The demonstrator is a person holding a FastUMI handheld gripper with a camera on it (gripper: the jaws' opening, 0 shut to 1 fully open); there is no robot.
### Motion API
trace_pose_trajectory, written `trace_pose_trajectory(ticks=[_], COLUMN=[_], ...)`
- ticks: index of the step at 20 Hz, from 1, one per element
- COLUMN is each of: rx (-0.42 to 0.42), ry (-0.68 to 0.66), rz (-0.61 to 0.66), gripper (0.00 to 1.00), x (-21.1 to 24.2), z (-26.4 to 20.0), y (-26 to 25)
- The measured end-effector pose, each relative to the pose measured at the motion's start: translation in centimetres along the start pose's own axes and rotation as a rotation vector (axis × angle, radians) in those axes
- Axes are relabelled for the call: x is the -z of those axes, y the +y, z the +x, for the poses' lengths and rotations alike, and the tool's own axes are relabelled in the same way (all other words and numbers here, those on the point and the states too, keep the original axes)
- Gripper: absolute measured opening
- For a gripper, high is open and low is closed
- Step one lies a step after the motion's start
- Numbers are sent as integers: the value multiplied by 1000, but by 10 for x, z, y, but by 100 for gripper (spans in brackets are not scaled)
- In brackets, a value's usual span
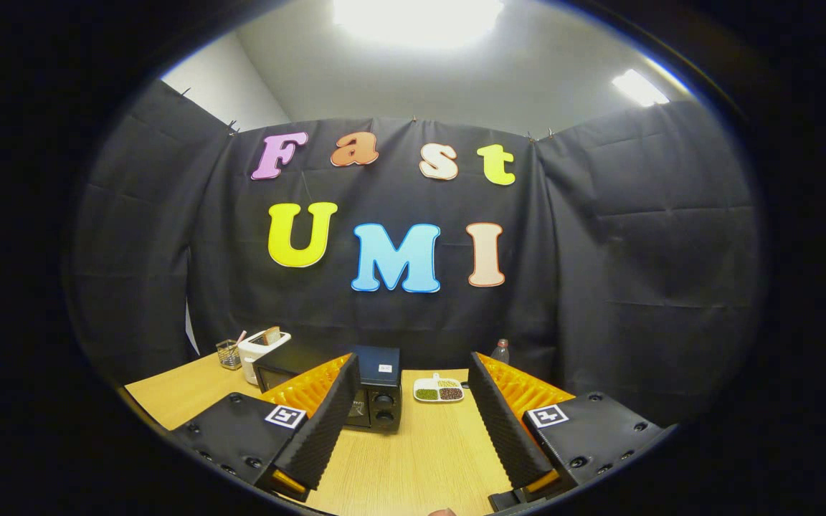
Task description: Open the toaster oven, put the food inside, and close the toaster oven door.
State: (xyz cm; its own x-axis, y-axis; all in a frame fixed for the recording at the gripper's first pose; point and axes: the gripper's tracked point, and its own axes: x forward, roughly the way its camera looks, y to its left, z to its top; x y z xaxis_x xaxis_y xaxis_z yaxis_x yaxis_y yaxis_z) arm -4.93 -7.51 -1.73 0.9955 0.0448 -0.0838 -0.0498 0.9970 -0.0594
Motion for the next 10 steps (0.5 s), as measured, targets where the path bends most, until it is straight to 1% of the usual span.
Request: trace_pose_trajectory(ticks=[5, 10], rx=[-23, -18], ry=[-2, -2], rz=[-19, -2], gripper=[96, 96], x=[-1, 0], z=[-4, 0], y=[7, 7])
